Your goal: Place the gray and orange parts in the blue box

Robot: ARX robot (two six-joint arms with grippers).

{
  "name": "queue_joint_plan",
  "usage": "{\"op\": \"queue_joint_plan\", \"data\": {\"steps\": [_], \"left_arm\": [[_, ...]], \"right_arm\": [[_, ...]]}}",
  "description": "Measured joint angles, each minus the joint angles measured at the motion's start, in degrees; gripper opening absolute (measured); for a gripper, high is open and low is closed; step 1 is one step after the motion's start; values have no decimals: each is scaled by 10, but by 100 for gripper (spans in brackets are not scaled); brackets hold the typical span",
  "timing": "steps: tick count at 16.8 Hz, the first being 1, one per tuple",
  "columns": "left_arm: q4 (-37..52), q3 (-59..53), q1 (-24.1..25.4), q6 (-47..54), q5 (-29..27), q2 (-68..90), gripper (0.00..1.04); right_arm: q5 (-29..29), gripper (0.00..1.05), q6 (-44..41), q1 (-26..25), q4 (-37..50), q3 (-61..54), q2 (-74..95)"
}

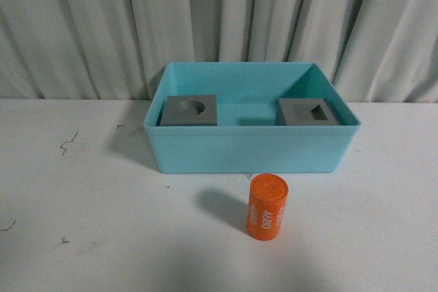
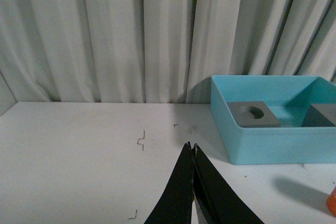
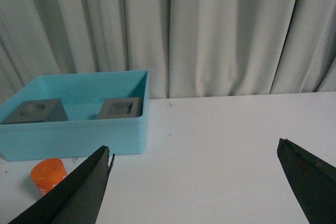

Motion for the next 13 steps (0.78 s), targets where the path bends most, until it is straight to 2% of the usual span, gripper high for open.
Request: {"op": "queue_joint_plan", "data": {"steps": [2,3,7,8,9,10,11,12,13], "left_arm": [[-107,0,0,0,1,-72,2],[-98,0,0,0,0,-96,4],[-103,0,0,0,0,-95,42],[-103,0,0,0,-1,-95,60],[-104,0,0,0,0,-95,71],[-104,0,0,0,0,-95,84],[-104,0,0,0,0,-95,93],[-104,0,0,1,0,-95,100],[-104,0,0,0,0,-95,97]], "right_arm": [[0,98,0,0,0,0,0],[0,98,0,0,0,0,0],[0,98,0,0,0,0,0],[0,98,0,0,0,0,0],[6,98,7,0,-37,9,9],[5,98,36,-24,-138,70,128],[-15,98,41,-58,-100,103,230],[-48,98,38,-69,-14,151,338],[-88,98,26,-50,46,193,412]]}}
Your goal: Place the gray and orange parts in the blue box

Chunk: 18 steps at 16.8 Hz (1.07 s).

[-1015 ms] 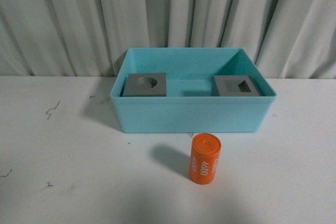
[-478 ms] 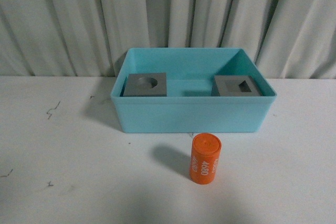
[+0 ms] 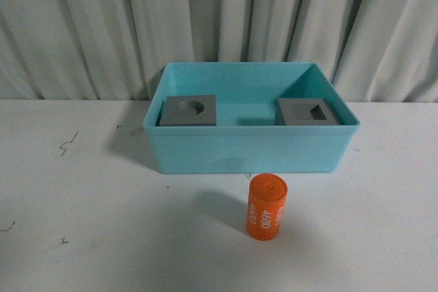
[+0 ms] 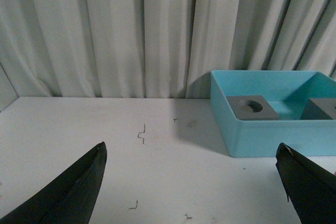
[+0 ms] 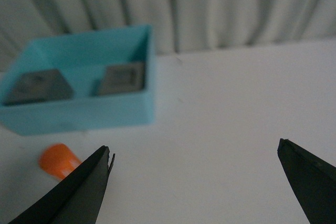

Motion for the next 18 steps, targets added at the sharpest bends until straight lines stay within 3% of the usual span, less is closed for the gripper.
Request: {"op": "queue_joint_plan", "data": {"steps": [3,7,13,18], "left_arm": [[0,0,0,0,0,0,98],[0,0,0,0,0,0,98],[0,0,0,0,0,0,98],[0,0,0,0,0,0,98]], "right_arm": [[-68,98,-89,115,118,105,236],[-63,98,-199,230,147,190,423],[-5,98,-224,280,174,236,581],[49,98,-197,307,170,320,735]]}}
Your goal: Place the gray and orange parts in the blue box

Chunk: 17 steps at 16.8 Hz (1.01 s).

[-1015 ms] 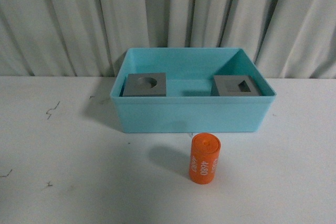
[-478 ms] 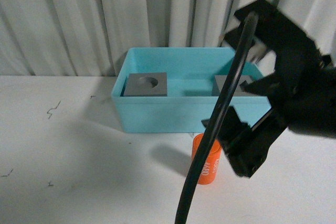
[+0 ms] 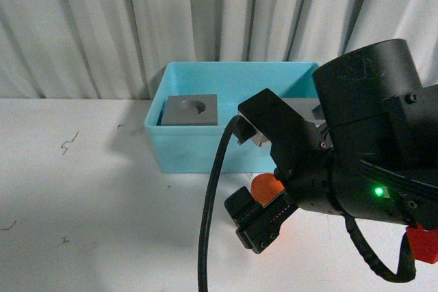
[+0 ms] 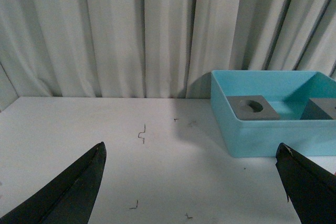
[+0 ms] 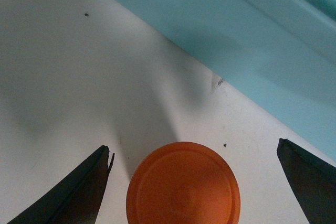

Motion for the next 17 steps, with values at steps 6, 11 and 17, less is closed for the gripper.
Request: {"op": "queue_joint_plan", "data": {"steps": [6,11,17], "left_arm": [[0,0,0,0,0,0,98],[0,0,0,0,0,0,98],[0,0,0,0,0,0,98]], "right_arm": [[10,97,7,10,-6,20,22],[16,79,9,14,-10,24,28],[17,55,17,20,-13,24,29]]}}
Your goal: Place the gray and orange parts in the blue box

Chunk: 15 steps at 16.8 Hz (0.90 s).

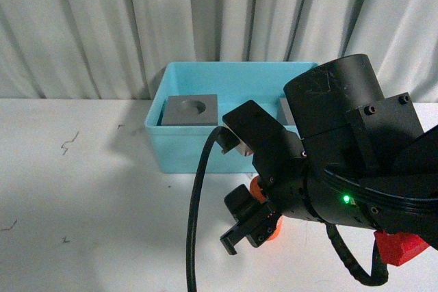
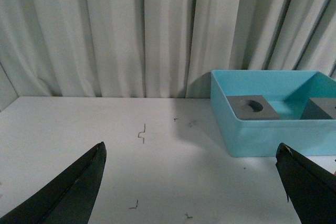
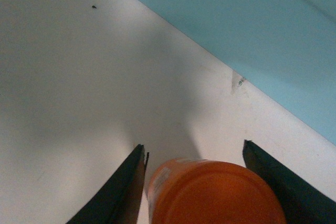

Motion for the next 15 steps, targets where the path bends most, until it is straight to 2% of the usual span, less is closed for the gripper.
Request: {"op": "queue_joint_plan", "data": {"steps": [1,2,6,7,8,10,15], "left_arm": [[0,0,0,0,0,0,98],[0,0,0,0,0,0,98],[0,0,0,0,0,0,98],[0,0,0,0,0,0,98],[0,0,0,0,0,0,98],[0,0,0,0,0,0,98],[0,0,0,0,0,0,98]], "right_arm": [[-1,49,3,2,2,0,-1],[-1,47,7,2,3,0,-4],[-24,47,42,-4,21,-2,-80],[-19,46,42,-44,51,67,-162],[19,46,35,-73,47,144,-92],[63,46,56,-53,-14,286,27],[101,46,103,-47,-52,335,121]]}}
